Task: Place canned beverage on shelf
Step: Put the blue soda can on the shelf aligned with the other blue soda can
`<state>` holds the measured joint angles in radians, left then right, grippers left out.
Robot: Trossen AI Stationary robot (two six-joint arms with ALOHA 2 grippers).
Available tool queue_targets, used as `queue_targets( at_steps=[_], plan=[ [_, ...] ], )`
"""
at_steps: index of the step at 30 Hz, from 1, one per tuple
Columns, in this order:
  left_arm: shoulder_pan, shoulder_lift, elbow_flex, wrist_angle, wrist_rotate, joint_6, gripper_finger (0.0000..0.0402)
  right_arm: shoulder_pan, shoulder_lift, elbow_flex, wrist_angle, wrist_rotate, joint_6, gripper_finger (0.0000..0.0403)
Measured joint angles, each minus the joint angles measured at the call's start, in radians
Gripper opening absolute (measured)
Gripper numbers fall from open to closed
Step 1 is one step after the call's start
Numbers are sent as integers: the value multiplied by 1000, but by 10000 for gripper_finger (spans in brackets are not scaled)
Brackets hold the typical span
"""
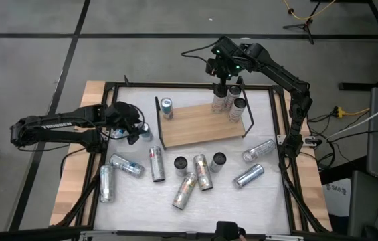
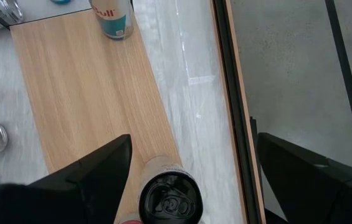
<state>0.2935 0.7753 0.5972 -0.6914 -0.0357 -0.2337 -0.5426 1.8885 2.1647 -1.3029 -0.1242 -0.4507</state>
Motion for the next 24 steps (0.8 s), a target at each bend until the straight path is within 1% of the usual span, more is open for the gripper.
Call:
queue_targets(
  at_steps=[3,7,10,13,17,24],
  plan=[
    [0,0,0,0,0,0,243,0,0,0,0,0,0,340],
    [0,3,-6,-26,-2,0,283,0,0,0,0,0,0,340],
    [1,1,-5,-13,-3,-6,312,0,0,0,0,0,0,340],
    [1,3,-5,-13,1,-31,331,0,0,0,-1,0,0,340],
    [1,2,-4,-8,2,-54,339,0,0,0,0,0,0,340],
    [0,2,5,-6,-3,-56,335,0,0,0,0,0,0,340]
  ],
)
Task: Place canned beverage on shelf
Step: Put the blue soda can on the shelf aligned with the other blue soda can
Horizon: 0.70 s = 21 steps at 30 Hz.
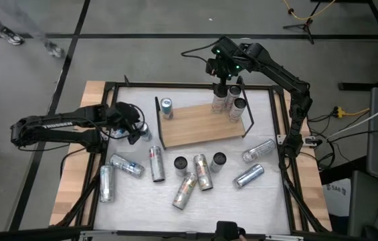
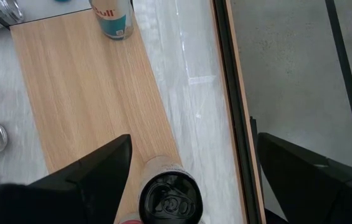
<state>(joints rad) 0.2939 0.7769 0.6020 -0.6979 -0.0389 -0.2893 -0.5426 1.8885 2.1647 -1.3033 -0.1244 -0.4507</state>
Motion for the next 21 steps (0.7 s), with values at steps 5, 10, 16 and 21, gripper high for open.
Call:
queue_targets(
  at_steps=[5,10,16,21],
  plan=[
    [0,0,44,2,-5,3,335,0,0,0,0,0,0,340],
    [0,0,81,2,-27,2,335,0,0,0,0,0,0,340],
    [0,0,102,3,-27,2,335,0,0,0,0,0,0,340],
    [0,0,105,3,-20,1,335,0,0,0,0,0,0,340]
  ],
)
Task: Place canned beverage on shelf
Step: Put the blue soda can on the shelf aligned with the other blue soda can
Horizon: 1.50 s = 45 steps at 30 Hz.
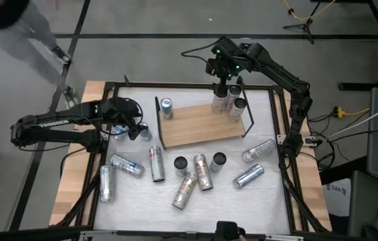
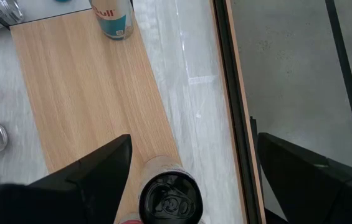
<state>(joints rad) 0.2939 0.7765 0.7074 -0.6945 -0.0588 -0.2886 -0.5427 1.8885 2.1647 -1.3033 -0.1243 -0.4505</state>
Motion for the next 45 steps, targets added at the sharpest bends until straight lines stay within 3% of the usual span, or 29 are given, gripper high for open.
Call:
queue_targets(
  at_steps=[14,23,36,45],
  plan=[
    [0,0,0,-16,7,-63,334,0,0,0,0,0,0,340],
    [-44,2,0,-38,-65,-102,334,0,0,0,0,0,0,340],
    [-188,3,0,-46,-265,-157,334,0,0,0,0,0,0,340],
    [-262,82,-1,-88,-325,-235,334,0,0,0,0,0,0,340]
  ],
)
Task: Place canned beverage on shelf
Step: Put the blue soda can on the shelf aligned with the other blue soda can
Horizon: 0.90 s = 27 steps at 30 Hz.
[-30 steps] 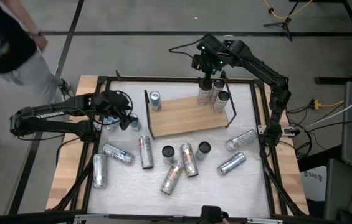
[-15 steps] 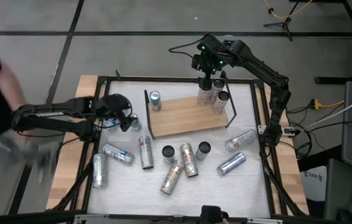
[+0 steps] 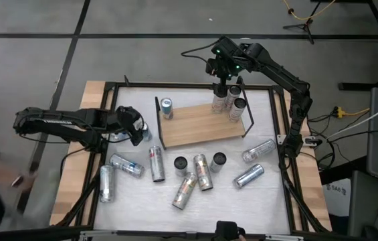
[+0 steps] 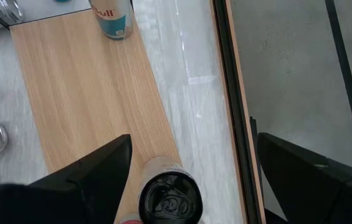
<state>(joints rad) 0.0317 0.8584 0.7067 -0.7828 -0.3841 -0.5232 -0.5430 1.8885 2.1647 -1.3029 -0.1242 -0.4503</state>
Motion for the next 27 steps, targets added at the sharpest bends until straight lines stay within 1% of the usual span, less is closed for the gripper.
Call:
queue_targets(
  at_steps=[3,9,21,24,27],
  plan=[
    [-12,39,0,6,-10,-1,334,0,0,0,0,0,0,340],
    [-15,105,0,6,-70,-21,334,0,0,0,0,0,0,340],
    [-15,136,0,-6,-69,-26,333,0,0,0,0,0,0,340],
    [-15,136,0,-6,-69,-26,321,0,0,0,0,0,0,340],
    [-15,135,0,-6,-68,-26,299,0,0,0,0,0,0,340]
  ],
)
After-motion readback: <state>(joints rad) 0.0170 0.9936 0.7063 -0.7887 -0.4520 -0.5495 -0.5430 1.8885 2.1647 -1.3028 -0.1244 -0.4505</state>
